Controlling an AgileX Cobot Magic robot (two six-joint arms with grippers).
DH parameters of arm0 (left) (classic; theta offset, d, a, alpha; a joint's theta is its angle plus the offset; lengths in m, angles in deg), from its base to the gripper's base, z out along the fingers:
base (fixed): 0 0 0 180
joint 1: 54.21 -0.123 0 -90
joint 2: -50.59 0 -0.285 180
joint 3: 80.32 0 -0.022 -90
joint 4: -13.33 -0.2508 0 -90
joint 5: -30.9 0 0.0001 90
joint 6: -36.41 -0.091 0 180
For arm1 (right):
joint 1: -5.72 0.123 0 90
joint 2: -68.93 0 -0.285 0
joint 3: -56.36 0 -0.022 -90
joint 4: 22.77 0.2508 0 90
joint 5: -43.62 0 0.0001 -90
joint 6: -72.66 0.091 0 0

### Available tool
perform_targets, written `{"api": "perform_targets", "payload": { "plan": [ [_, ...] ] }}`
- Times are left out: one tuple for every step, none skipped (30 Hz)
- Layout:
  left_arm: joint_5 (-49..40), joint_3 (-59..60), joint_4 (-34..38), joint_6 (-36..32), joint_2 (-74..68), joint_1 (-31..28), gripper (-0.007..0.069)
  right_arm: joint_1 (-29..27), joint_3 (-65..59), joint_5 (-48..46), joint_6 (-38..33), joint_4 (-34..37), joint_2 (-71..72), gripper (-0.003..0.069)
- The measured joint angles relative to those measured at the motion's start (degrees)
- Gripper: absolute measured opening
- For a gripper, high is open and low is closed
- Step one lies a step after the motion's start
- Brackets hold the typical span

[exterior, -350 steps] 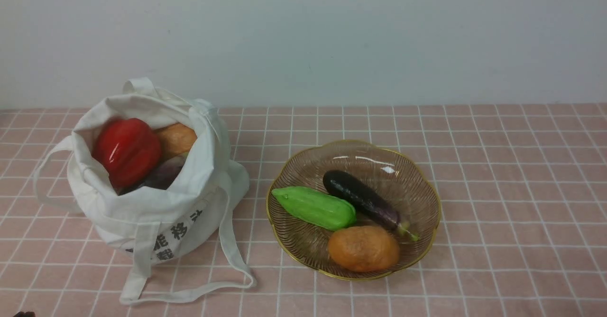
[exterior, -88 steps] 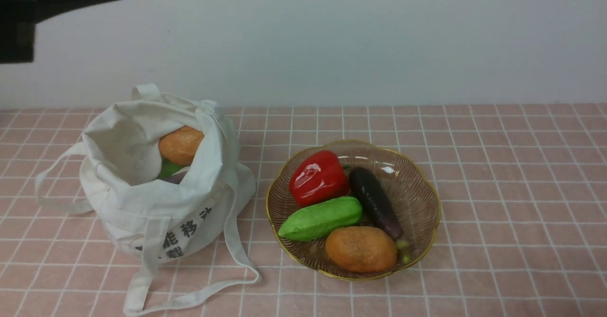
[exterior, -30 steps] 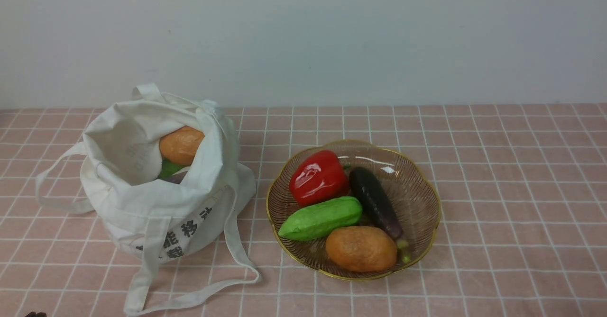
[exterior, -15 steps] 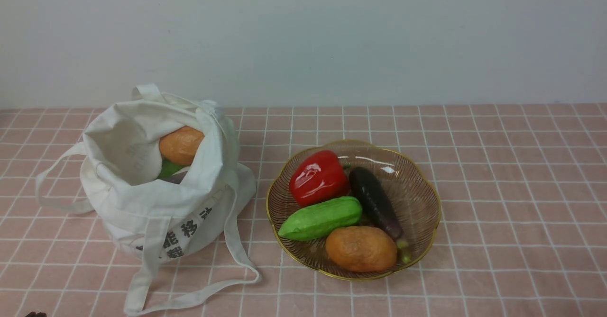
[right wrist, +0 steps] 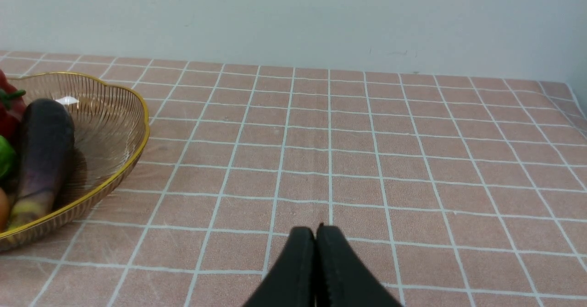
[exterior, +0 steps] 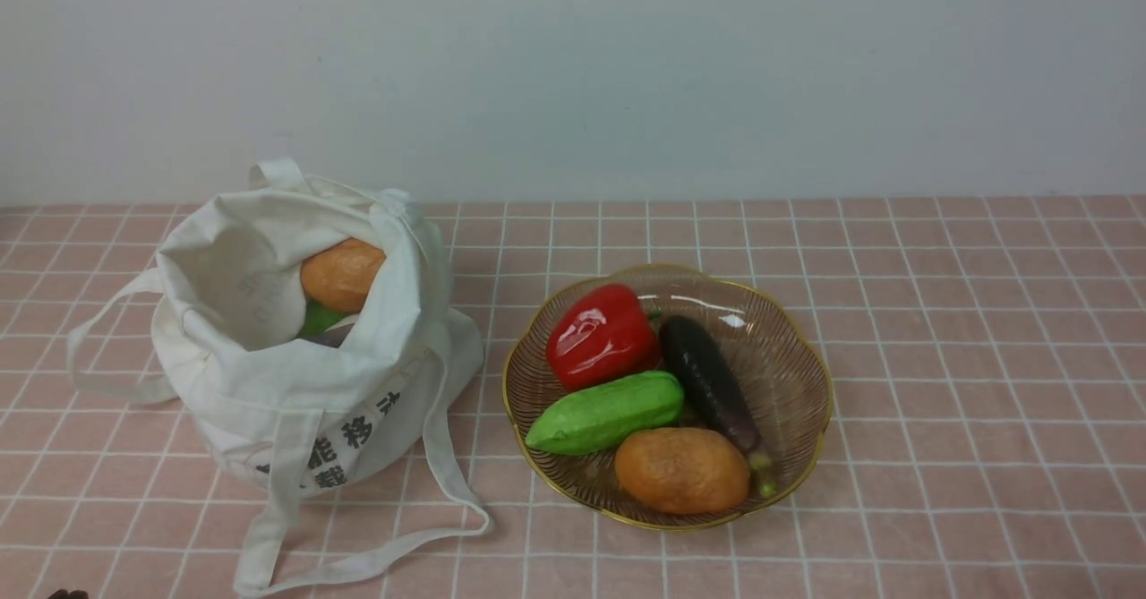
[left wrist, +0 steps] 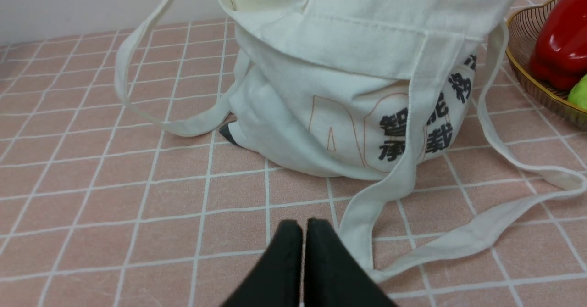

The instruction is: Take vegetables from bag on pink coffee tablecloth place on plate.

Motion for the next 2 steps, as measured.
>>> {"api": "perform_targets", "payload": {
  "plan": [
    [0.00,0.00,0.00,0.00,0.00,0.00,-0.0005,0.00,0.00,0.00,0.00,0.00,0.00,-0.0012],
    [0.00,0.00,0.00,0.00,0.00,0.00,-0.0005,0.00,0.00,0.00,0.00,0.00,0.00,-0.0012]
  ]
}}
